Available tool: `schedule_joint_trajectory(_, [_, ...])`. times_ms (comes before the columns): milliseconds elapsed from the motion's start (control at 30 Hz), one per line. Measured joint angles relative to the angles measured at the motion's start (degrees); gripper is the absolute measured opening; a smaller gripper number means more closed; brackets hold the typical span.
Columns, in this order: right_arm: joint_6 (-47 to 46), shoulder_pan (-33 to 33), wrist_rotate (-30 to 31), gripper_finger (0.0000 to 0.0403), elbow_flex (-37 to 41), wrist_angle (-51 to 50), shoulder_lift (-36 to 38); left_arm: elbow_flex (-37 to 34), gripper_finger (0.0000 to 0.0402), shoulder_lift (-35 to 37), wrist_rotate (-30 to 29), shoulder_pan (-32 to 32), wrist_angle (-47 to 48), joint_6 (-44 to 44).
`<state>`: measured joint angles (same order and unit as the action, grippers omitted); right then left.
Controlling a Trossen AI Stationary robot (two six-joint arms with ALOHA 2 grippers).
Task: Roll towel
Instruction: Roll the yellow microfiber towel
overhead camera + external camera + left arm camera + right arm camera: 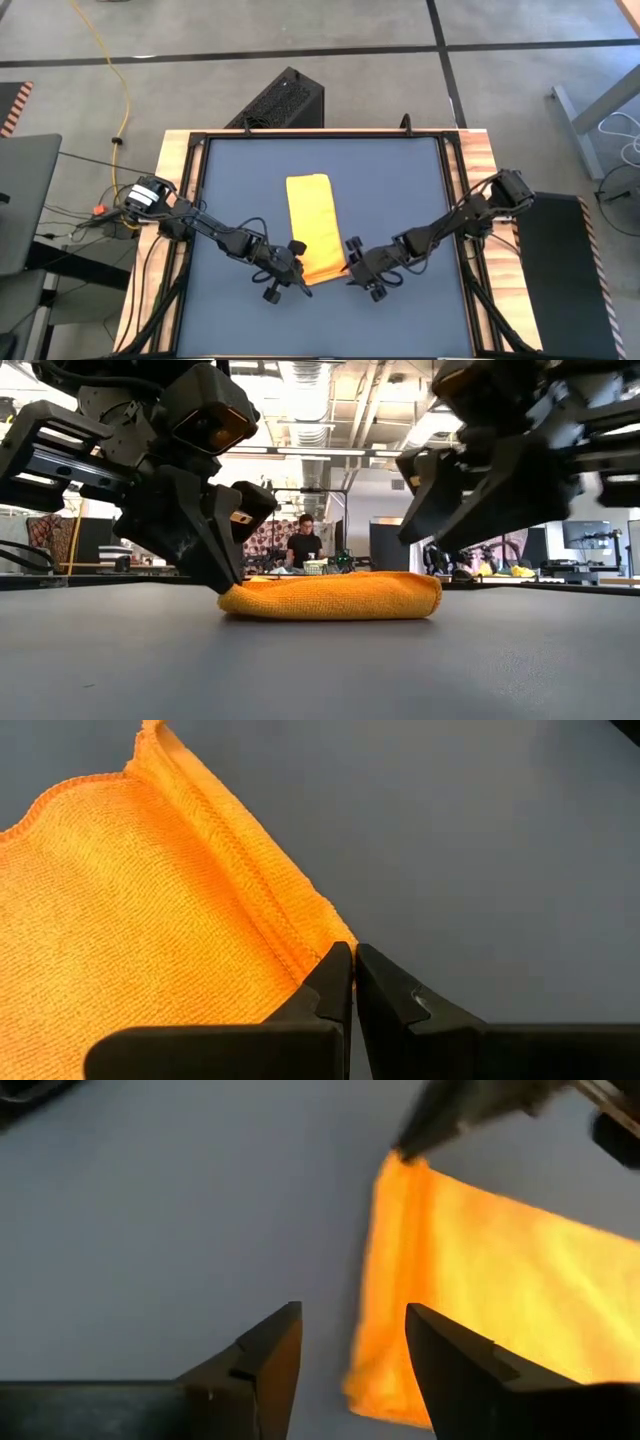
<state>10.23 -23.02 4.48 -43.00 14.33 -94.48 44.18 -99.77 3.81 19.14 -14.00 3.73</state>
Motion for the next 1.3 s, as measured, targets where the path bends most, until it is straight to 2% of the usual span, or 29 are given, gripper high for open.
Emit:
schedule_joint_trajectory(233, [1.0, -1.1, -1.3, 0.0196, 0.0, -0.7, 0.0, 0.0, 0.0, 0.0, 0.1, 0.0, 0.0, -0.1])
schedule_joint_trajectory(467, [0.8, -0.1, -4.6, 0.0195, 0.0, 1.1, -5.2, 0.0, 0.0, 0.0, 0.2, 0.0, -0.1, -0.3])
schedule_joint_trajectory(700, [0.6, -0.1, -4.2, 0.0183, -1.8, 1.7, -7.0, 0.0, 0.0, 0.0, 0.4, 0.0, -0.1, -1.4])
schedule_joint_trajectory(867, [0.8, -0.2, -1.5, 0.0172, -1.9, 0.0, -5.8, 0.0, 0.0, 0.0, 0.4, 0.0, -0.1, -1.7])
schedule_joint_trajectory(1300, [0.8, 0.7, 1.4, 0.017, -1.9, -0.7, -5.6, 0.0, 0.0, 0.0, 0.4, 0.0, -0.1, -2.1])
